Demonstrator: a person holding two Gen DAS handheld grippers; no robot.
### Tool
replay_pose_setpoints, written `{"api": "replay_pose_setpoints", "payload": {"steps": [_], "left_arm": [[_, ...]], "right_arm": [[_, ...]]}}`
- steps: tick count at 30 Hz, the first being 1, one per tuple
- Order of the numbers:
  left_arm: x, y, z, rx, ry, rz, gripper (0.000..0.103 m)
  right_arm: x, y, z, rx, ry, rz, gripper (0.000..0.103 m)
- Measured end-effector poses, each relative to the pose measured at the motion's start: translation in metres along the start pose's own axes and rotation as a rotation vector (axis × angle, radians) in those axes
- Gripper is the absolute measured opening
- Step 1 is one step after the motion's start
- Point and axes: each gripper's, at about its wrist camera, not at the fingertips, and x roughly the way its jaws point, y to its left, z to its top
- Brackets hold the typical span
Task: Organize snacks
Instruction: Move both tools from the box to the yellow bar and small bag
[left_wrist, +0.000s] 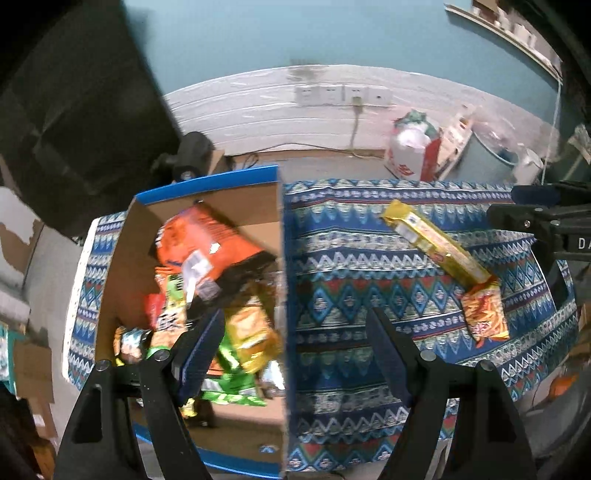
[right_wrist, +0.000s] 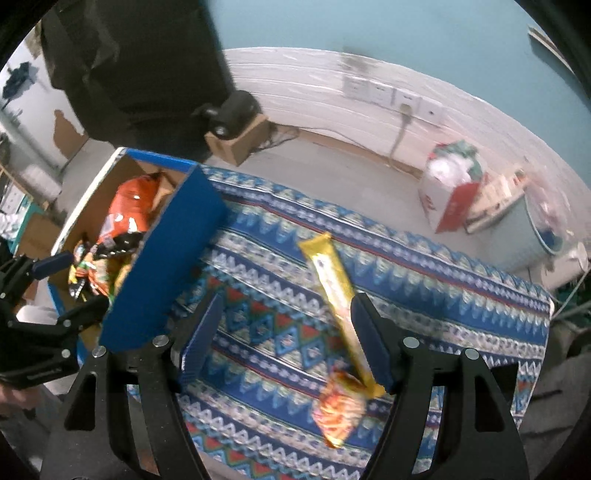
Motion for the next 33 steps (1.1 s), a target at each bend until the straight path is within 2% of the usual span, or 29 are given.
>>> {"api": "replay_pose_setpoints", "payload": {"steps": [5,13,33], "left_arm": [[0.008,-0.024,0.004,0.034,0.020,-0.039,0.080],[0.040,-0.050,0.011,0.084,0.067,-0.043,0.080],[0.119,-0.073,0.029,0.108,0.166,-0.050,0.080]], "right_arm": [[0.002,-0.026,-0.011,0.019,0.021,-0.035,0.074],[0.023,-0.051,-0.020,0.010,0.052,-0.046,0.074],[0.125,-0.072,-0.030,-0.104,0.210,0.031,0.074]]}}
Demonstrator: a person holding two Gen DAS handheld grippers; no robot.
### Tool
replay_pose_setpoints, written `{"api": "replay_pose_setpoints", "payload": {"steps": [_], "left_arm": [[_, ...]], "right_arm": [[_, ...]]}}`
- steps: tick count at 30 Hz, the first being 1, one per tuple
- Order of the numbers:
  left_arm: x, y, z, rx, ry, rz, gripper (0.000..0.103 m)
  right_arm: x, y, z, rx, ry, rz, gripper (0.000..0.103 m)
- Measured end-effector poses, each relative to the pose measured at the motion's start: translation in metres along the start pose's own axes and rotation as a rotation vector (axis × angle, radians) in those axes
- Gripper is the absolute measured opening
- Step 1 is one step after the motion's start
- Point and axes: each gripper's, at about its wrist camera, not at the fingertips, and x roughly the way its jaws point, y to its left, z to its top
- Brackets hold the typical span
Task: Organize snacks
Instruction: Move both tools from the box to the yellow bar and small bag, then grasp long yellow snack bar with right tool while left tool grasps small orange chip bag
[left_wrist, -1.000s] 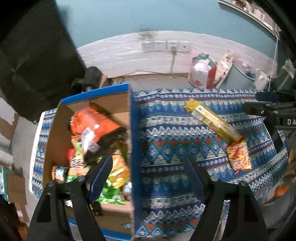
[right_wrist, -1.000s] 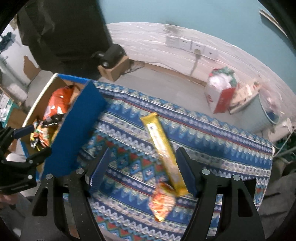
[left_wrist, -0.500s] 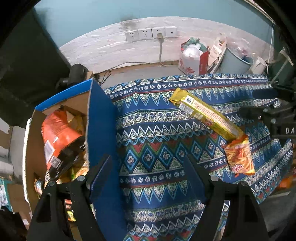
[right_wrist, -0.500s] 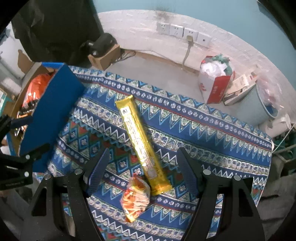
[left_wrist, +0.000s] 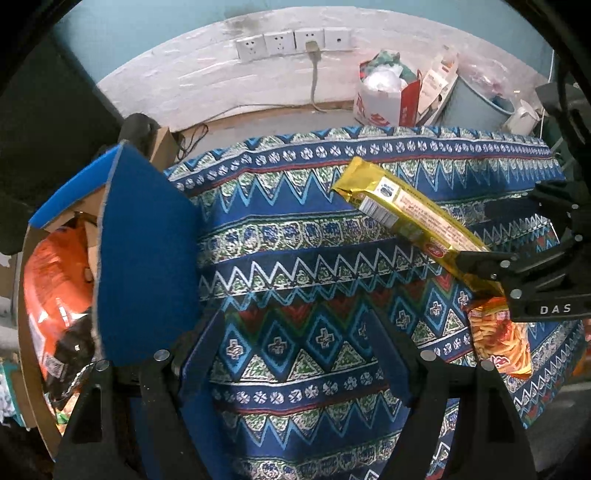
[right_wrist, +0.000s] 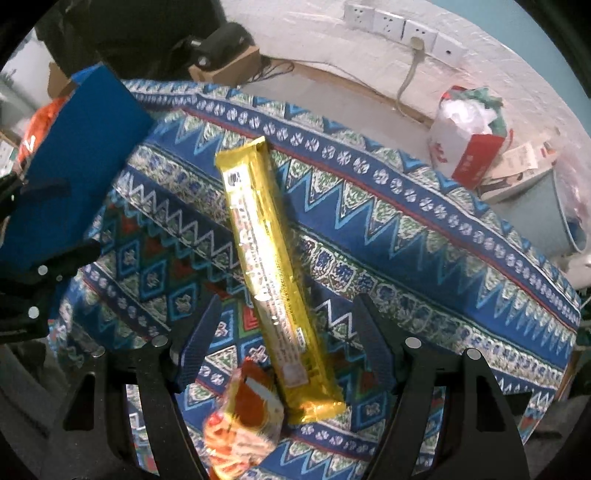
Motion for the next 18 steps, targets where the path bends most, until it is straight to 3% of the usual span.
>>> {"api": "replay_pose_setpoints", "payload": {"steps": [4,6,11,18], "left_arm": [[0.006,-0.006,0.004,0.013,0.012,0.000,0.080],[0.009,-0.008,0.005,0.019,0.020,-0.006,0.080],[0.015,-0.011,0.006,0.022,0.038,-0.008,0.080],[0.012,-0.026,0.009,0.017,0.047,-0.048,0.080]], "right_arm": [[0.013,-0.002,0.004,-0.012,0.015,0.011,0.073],[0.018,-0.001,0.005,-0.023,0.023,0.022,0.066],[0.030,0.001,0.001,-0.044,0.057,0.034,0.036],[0.015,-0.006,-0.012,-0.024,0.028,-0.007,0.027]]}}
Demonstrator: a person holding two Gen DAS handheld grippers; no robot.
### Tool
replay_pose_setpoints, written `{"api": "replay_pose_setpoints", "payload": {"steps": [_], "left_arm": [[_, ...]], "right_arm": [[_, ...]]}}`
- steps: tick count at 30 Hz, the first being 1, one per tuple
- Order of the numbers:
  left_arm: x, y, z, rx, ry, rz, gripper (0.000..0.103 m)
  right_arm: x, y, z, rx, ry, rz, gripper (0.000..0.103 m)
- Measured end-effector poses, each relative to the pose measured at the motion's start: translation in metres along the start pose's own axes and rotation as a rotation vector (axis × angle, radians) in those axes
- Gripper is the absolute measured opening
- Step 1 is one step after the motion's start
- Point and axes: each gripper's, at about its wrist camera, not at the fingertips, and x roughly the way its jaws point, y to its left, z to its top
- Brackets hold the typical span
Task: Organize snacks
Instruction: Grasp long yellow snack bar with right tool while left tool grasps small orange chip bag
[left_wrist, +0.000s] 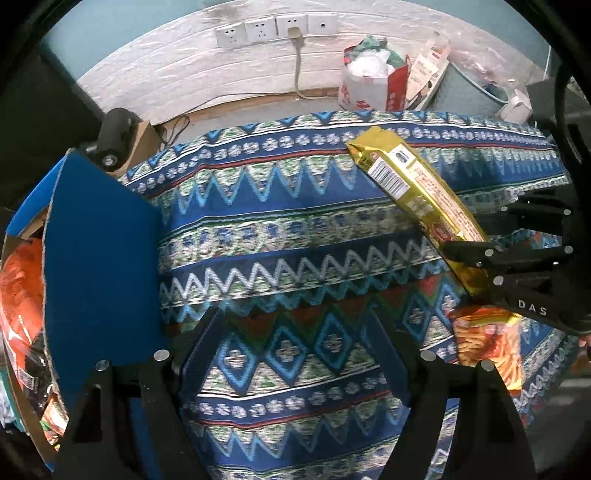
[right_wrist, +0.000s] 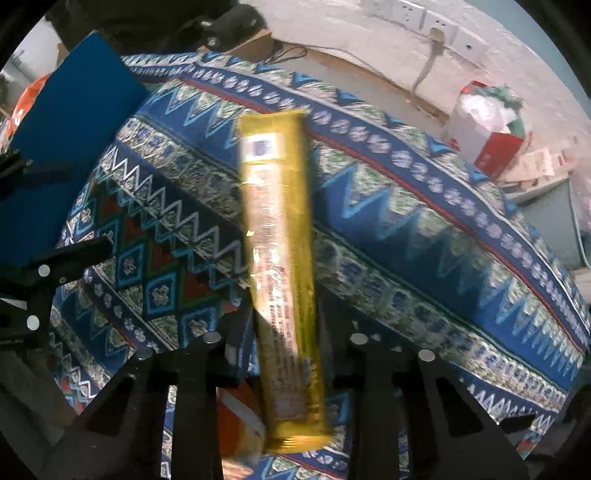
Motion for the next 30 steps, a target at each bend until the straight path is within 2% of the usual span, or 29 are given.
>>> {"api": "replay_pose_setpoints", "payload": {"steps": [12,22,27,30], "left_arm": [[-0.003,-0.043,-0.005,0.019,0.031,-0.084,0.080],[-0.020,-0.084,-0.013,0.084,0.005,-0.142,0.080],[-0.026,-0.107,-0.012,0.143,-0.015,-0.180,0.080],[-0.027,-0.123,-0.012,0.182,-0.017,-0.198,0.080]], "right_arm": [[-0.026,-0.041,-0.053,0.146,-0.012,-0.054,0.027],[-0.038,-0.067,-0.094,0.252,0.011,-0.079,0.027],[-0.036,-0.089,-0.112,0.316,0.010,-0.049,0.030],[-0.045,-0.096,-0.121,0.354,-0.005,-0.046,0.039]]}}
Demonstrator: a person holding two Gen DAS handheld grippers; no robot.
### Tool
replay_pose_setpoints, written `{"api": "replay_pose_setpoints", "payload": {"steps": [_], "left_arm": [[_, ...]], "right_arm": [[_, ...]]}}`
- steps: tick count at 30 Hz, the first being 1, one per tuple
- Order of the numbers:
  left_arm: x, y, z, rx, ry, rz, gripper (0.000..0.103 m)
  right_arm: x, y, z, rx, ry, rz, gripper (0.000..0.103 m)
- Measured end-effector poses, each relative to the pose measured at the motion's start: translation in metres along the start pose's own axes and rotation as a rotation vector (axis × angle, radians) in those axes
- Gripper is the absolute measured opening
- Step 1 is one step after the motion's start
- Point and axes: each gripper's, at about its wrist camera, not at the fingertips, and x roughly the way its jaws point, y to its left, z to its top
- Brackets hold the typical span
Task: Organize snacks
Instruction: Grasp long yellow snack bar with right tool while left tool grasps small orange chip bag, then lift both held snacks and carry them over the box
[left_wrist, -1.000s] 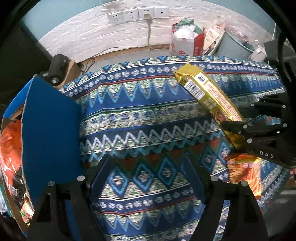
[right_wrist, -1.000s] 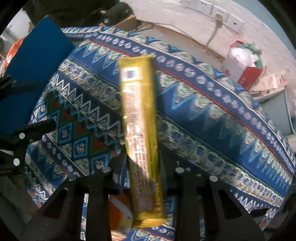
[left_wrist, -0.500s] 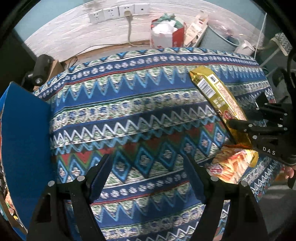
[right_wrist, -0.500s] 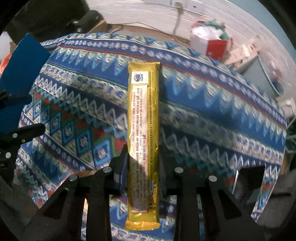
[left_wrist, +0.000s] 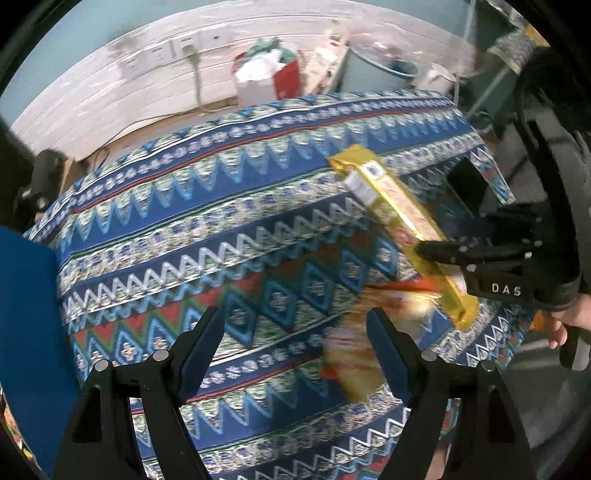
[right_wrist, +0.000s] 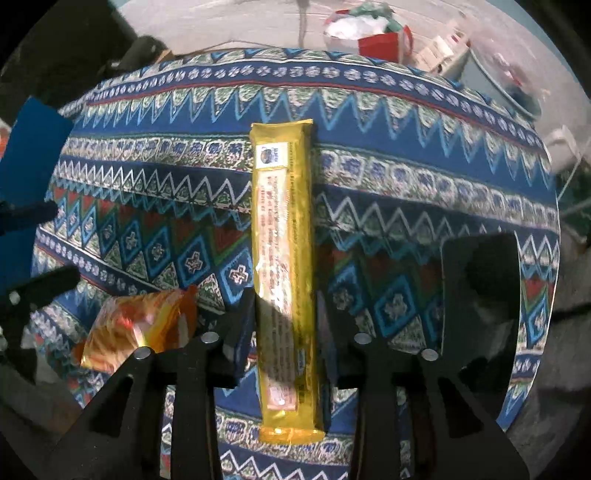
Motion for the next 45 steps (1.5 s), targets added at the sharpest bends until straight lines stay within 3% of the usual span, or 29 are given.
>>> {"api": "replay_pose_setpoints", "payload": {"steps": [8,11,16,23,24,26,28,29,32,45], "left_arm": [[0.012,-0.027,0.001,0.087,0.007,-0.034,0.081],[0.021,-0.030,0.001,0.078,0.024,-0.068,0.081],[0.041,-0.045,0.001,0.115,0.053,-0.055,0.081],[0.067,-0.059,-0.002,0.164,0.065,0.010,0.080],[0.070,-0.059,-0.002,0.165,0.065,0.007,0.077],[0.076,-0.062,-0.001,0.164,0.070,-0.007,0.055],[0.078,-0.063,-0.001,0.166,0.062,0.002,0.050],[0.078,-0.062,0.000,0.167,0.051,0.002,0.041],[0.075,-0.058,0.003,0.152,0.031,0.040,0.037],[0.069,-0.012,0.012,0.043,-0.002,0.097,0.035]], "right_arm": [[-0.043,-0.008,-0.018,0.090,-0.055,-0.017,0.062],[-0.049,-0.009,-0.021,0.108,-0.058,0.015,0.062],[-0.047,-0.003,-0.022,0.092,-0.049,0.013,0.062],[-0.037,-0.006,-0.019,0.103,-0.034,0.013,0.062],[-0.036,-0.006,-0.019,0.102,-0.032,0.012,0.062],[-0.032,-0.005,-0.018,0.100,-0.029,0.008,0.062],[-0.028,-0.005,-0.017,0.097,-0.026,0.004,0.062],[-0.025,-0.005,-0.017,0.096,-0.025,0.003,0.062],[-0.018,-0.006,-0.016,0.095,-0.021,0.000,0.062],[0.023,0.019,0.010,-0.011,-0.080,-0.074,0.062]]}}
